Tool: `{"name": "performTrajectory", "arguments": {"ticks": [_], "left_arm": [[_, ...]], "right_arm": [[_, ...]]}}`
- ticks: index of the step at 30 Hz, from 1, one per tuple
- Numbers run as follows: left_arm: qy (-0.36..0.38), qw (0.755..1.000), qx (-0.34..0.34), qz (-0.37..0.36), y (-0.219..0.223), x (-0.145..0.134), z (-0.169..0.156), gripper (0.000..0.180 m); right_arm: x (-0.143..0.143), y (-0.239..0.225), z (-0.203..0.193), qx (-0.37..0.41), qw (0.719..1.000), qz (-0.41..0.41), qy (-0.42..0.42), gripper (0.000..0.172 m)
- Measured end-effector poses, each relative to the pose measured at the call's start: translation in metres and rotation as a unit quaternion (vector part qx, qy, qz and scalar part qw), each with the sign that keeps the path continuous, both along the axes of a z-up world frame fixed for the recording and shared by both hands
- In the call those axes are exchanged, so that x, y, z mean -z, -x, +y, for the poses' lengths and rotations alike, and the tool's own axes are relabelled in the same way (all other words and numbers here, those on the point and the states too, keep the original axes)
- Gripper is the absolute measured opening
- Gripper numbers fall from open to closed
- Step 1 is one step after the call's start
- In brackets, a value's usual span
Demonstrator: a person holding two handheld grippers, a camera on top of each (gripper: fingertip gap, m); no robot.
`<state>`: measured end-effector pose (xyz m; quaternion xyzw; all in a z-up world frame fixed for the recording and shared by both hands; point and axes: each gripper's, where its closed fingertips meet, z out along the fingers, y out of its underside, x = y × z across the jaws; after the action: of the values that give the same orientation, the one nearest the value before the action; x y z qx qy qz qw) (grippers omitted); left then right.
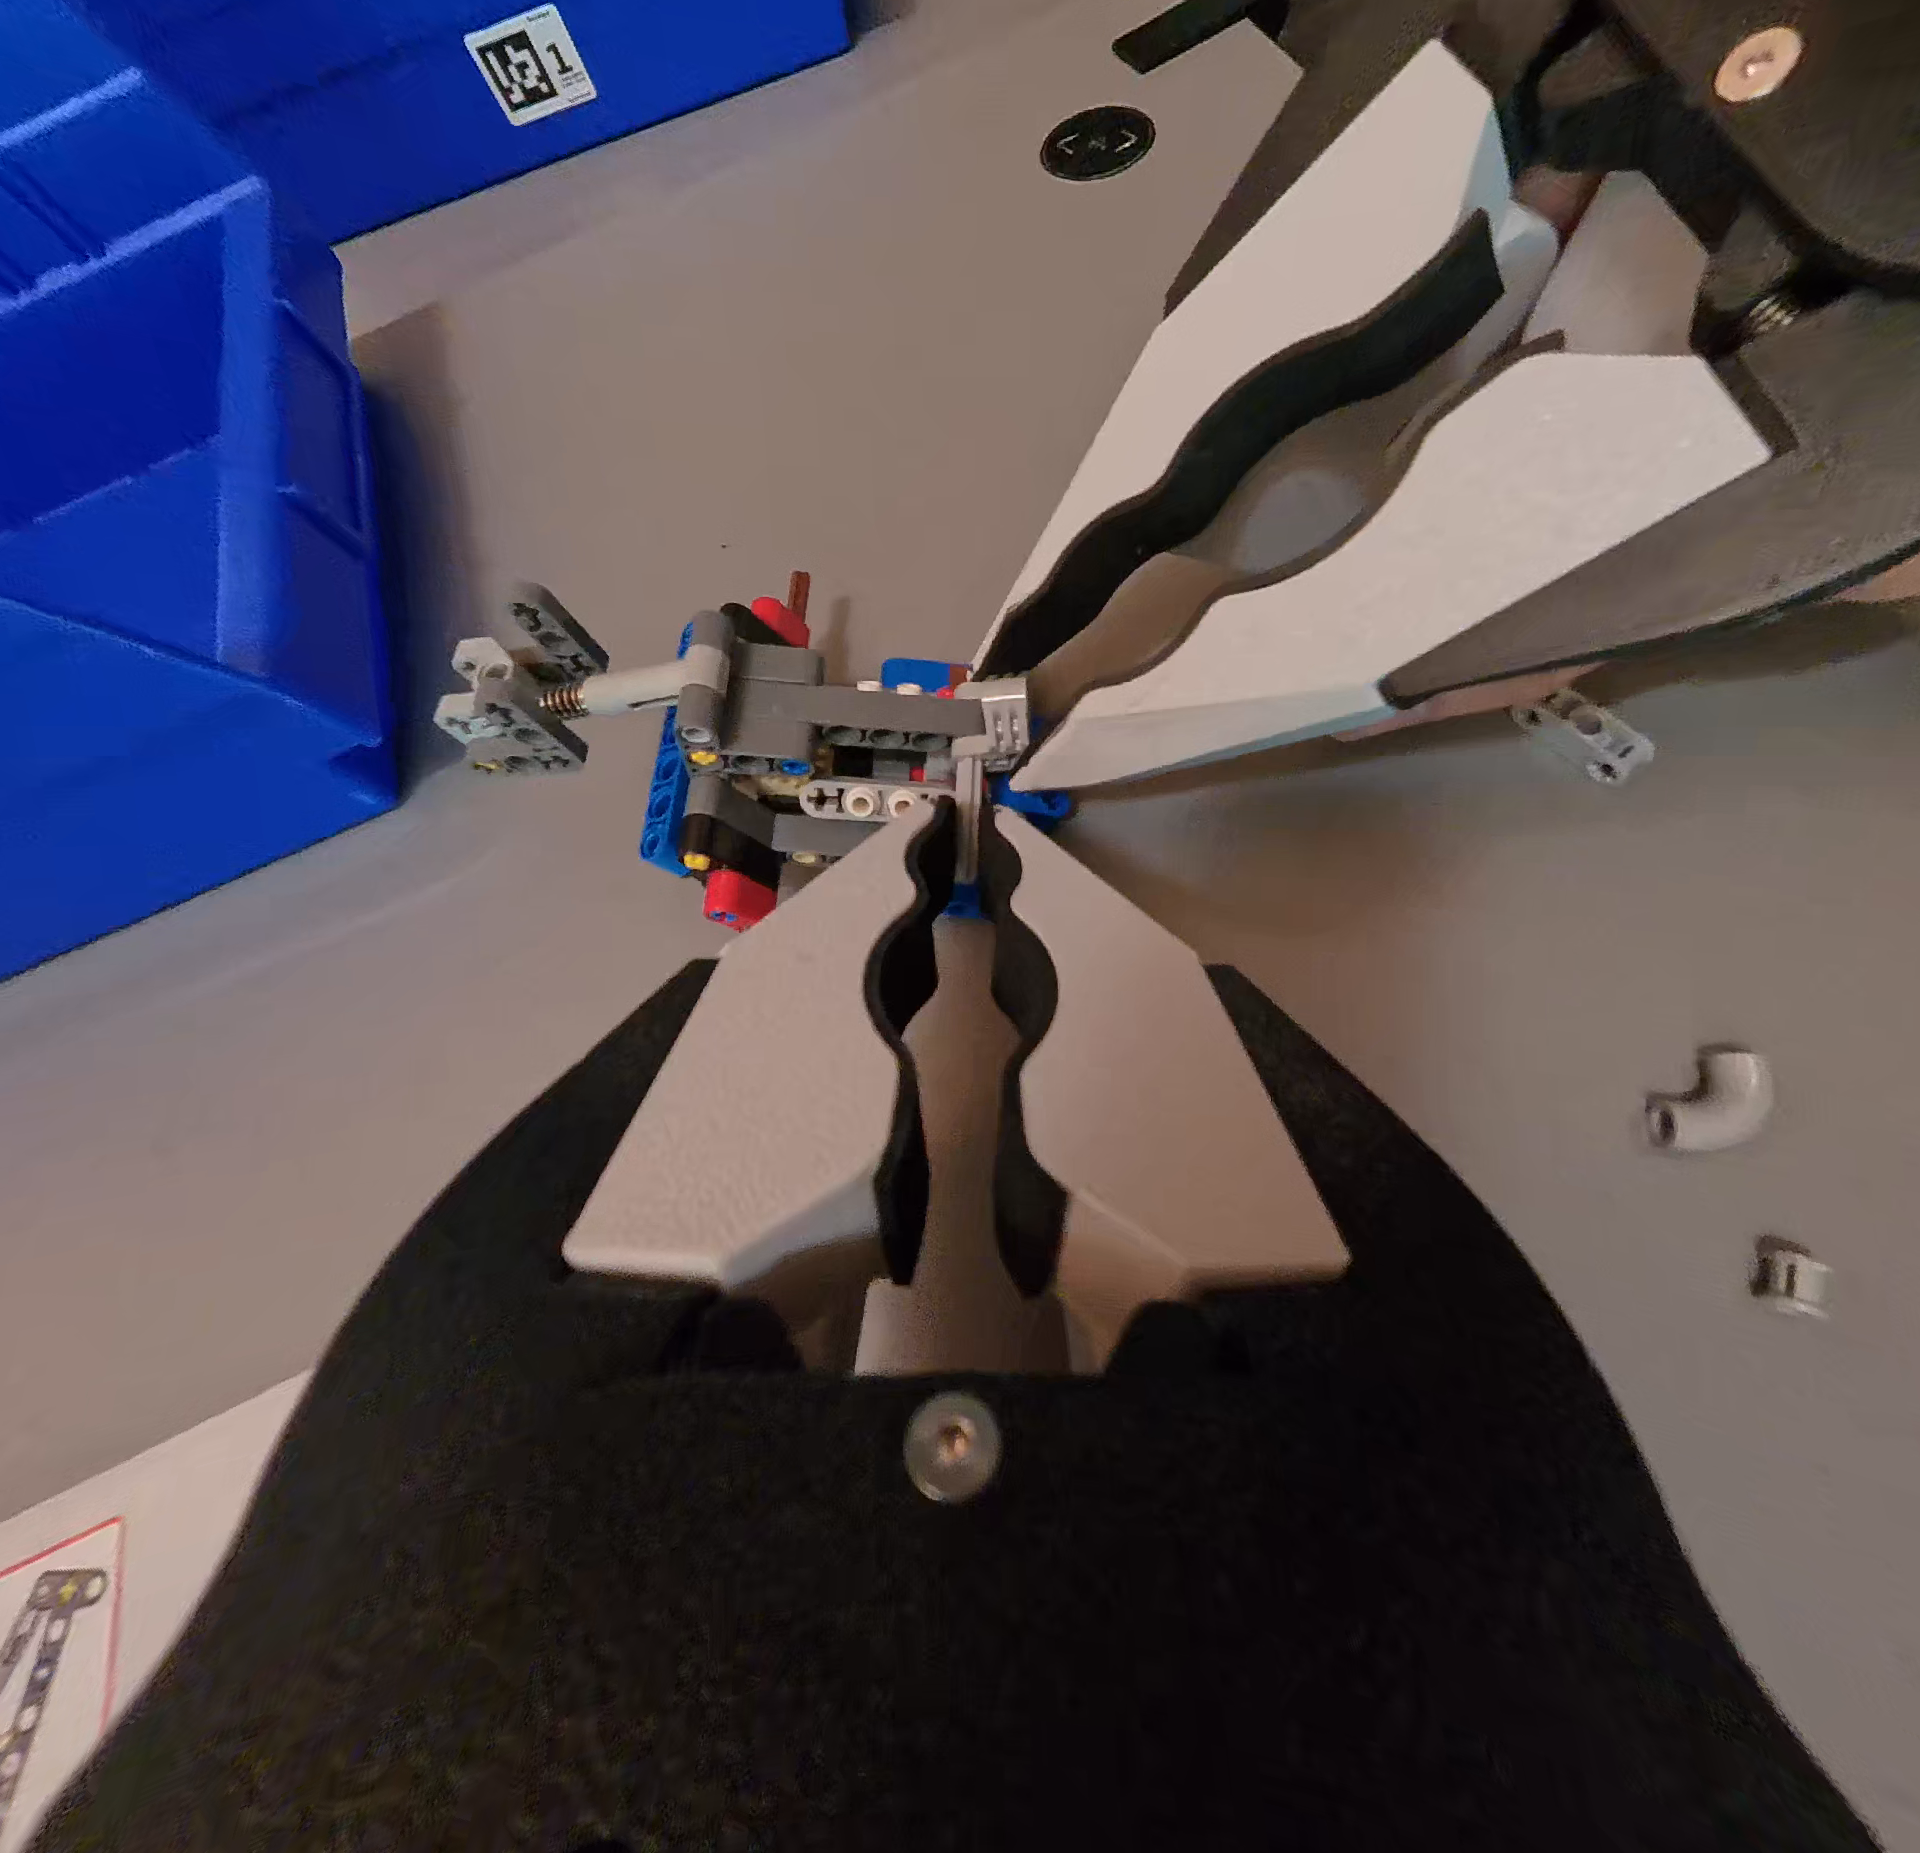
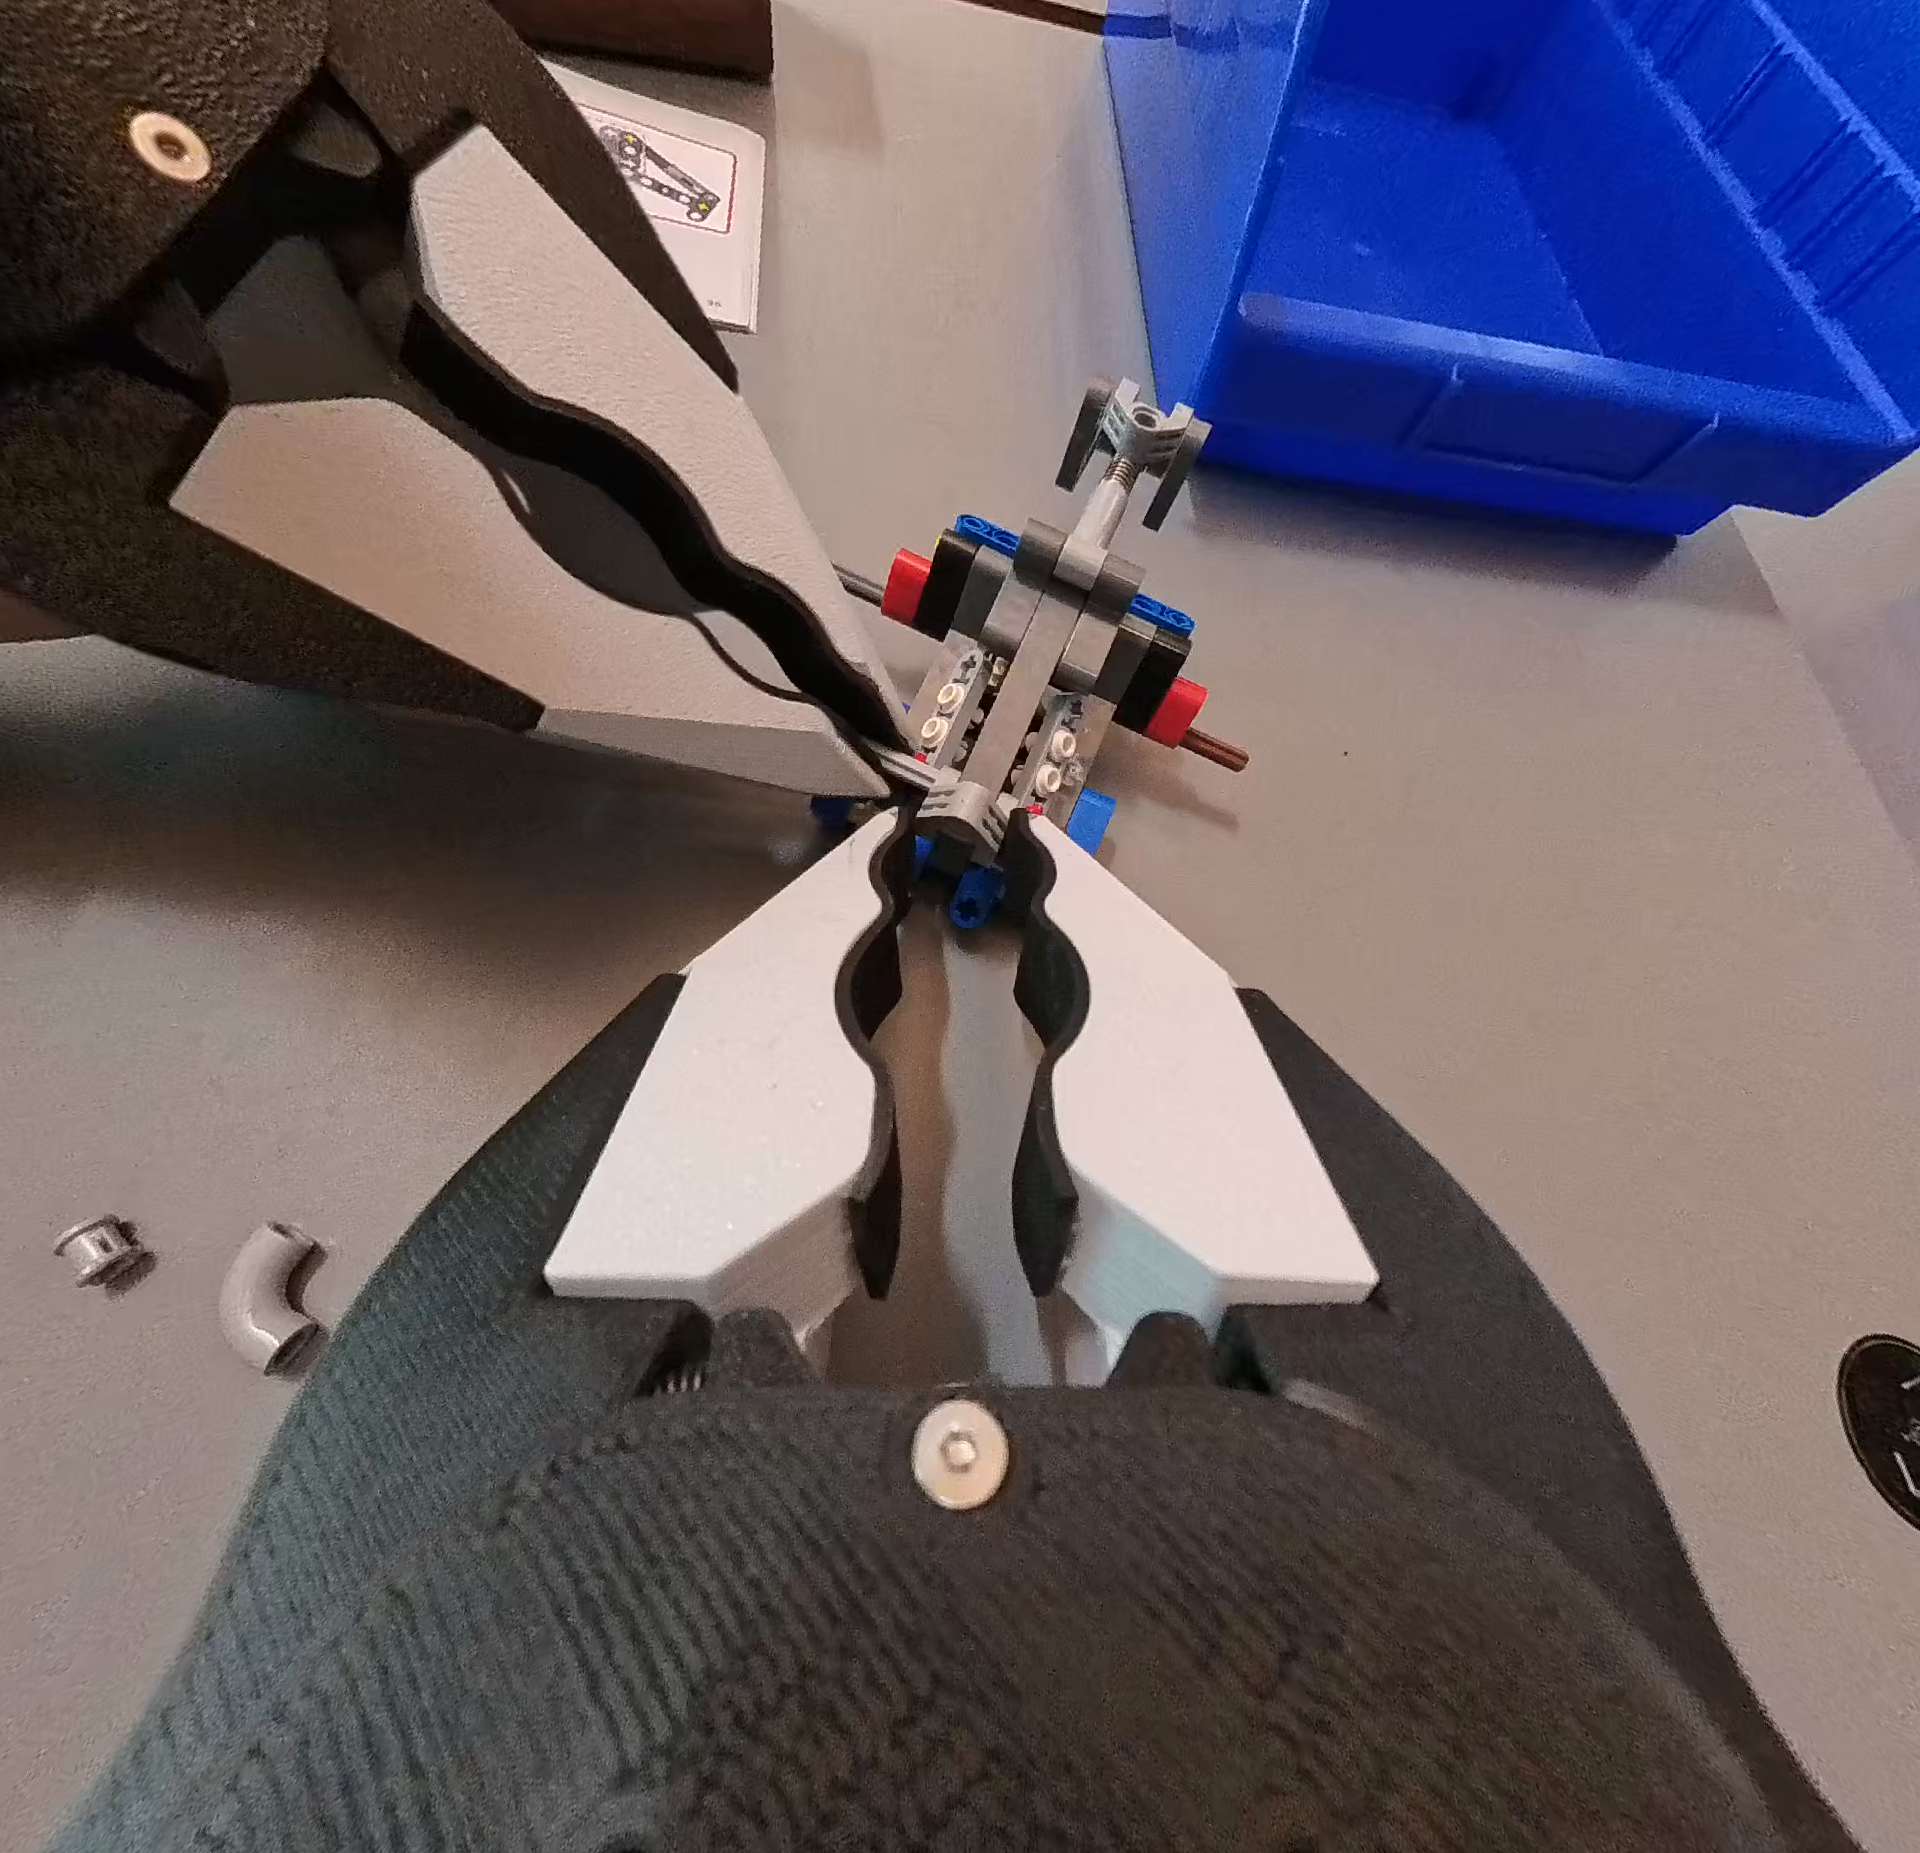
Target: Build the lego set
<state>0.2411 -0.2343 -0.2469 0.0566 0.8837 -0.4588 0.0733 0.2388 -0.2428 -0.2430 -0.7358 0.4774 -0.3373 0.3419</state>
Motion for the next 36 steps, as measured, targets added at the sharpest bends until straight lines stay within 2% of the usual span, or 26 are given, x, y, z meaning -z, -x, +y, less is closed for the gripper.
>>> {"name": "performTrajectory", "arguments": {"ticks": [4,27,33,36], "left_arm": [[0.004,1.000,0.000,0.018,0.0002,0.0005,-0.0012,0.000],[0.000,1.000,0.013,-0.018,-0.0020,0.0004,-0.0093,0.000],[0.009,0.999,0.020,-0.041,-0.0005,-0.0007,-0.0074,0.000],[0.007,0.999,0.024,-0.038,0.0011,-0.0036,-0.0029,0.005]], "right_arm": [[-0.0002,-0.0003,0.0002,0.001,1.000,-0.001,0.002,0.015],[0.0003,-0.0015,-0.0010,0.001,1.000,-0.004,0.013,0.015],[0.0001,-0.0007,-0.0005,-0.016,0.999,0.011,-0.034,0.015],[0.0002,-0.0010,-0.0019,-0.011,1.000,0.009,-0.025,0.015]]}}
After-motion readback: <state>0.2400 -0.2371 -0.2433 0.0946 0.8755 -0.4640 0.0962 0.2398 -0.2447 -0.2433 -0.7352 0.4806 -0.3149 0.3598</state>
